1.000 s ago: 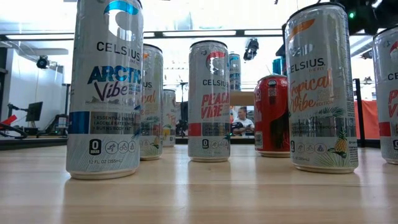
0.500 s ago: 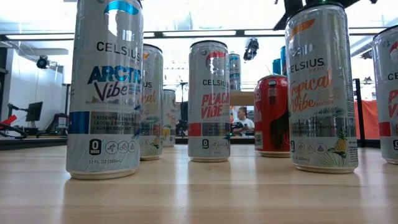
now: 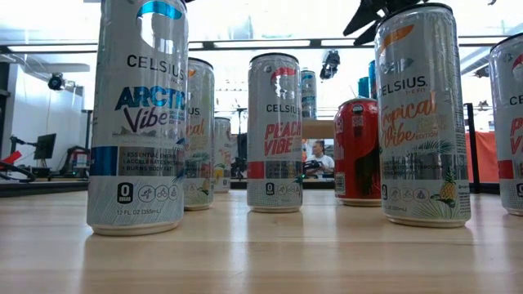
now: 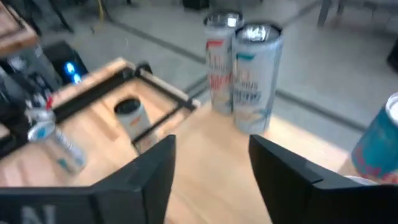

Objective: Place canned beverage on shelf
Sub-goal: Put the bottom blue soda can on the shelf aligned with the blue soda can

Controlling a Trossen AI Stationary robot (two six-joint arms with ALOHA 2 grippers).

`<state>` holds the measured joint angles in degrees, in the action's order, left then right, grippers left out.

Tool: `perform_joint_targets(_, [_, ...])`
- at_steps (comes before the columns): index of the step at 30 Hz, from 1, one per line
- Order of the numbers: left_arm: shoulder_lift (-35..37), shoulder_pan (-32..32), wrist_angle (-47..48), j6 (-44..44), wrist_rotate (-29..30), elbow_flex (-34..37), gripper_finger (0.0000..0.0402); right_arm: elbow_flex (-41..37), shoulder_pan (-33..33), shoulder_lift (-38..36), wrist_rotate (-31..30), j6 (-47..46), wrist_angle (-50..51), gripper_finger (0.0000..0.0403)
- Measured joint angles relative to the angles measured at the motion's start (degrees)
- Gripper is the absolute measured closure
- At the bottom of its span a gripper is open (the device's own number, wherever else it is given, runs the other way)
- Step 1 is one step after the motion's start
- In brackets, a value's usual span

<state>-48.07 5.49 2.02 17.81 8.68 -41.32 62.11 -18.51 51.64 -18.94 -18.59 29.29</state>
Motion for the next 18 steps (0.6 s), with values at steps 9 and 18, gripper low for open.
perform_joint_targets(9, [6.1,-1.3,1.3,1.2,1.5,2.7,0.0139,21.9,0.1,10.8,-0.3,-10.8,31.8,0.0329])
perform_joint_targets(18, [6.3,-1.3,1.5,2.2,1.5,5.1,0.0139,33.1,0.1,18.8,-5.1,-22.8,53.8,0.039])
